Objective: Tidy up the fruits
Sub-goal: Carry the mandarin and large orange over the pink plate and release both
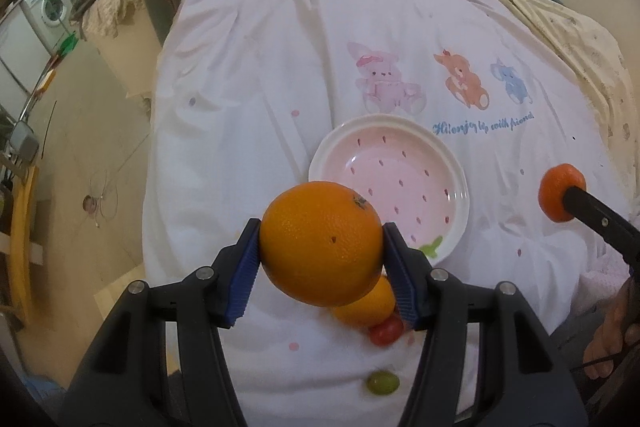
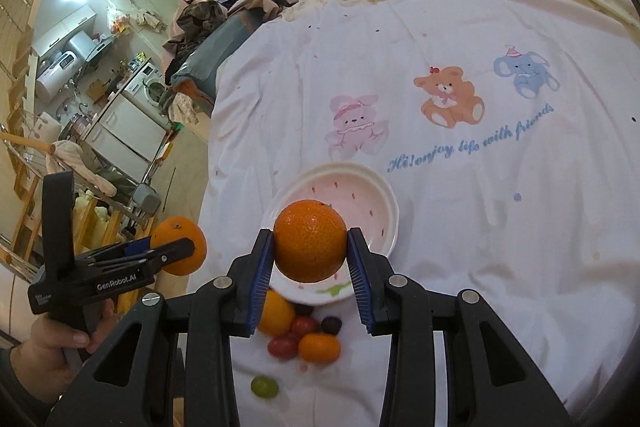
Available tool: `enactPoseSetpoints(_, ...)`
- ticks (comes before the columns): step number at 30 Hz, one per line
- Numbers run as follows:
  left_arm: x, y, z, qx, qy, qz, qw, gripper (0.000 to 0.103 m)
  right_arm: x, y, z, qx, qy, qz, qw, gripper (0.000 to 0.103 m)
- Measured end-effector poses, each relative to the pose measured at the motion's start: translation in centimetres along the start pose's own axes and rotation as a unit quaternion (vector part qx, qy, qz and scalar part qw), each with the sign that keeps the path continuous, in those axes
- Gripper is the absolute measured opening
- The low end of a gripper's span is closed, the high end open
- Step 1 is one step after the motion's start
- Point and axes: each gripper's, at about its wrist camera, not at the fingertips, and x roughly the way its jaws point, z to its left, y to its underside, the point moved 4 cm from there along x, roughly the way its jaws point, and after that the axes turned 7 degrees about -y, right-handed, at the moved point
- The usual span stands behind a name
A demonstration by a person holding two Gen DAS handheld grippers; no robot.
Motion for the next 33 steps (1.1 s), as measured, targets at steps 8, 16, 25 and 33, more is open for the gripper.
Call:
enactPoseSetpoints(8,3.9,-2.0,-1.7,0.029,-0.006,0.003,0.9996,0.055,5.1,-2.4,-3.1,0.025,-0.004,0.035,0.999,0.039)
enactPoseSetpoints(16,9.1,-3.2,-3.5,0.052,-0.007,0.031,0.9982,0.055,11.2,-3.2,-5.9,0.042,0.007,0.085,0.995,0.039)
enactPoseSetpoints(25,12.5,-4.6,-4.5,0.056,-0.003,0.046,0.9974,0.055,16.0,-3.2,-7.5,0.051,0.017,0.130,0.990,0.039)
enactPoseSetpoints(33,14.6,-5.1,-5.1,0.053,0.007,0.064,0.9965,0.055,18.3,-3.2,-8.5,0.070,0.015,0.146,0.987,0.039)
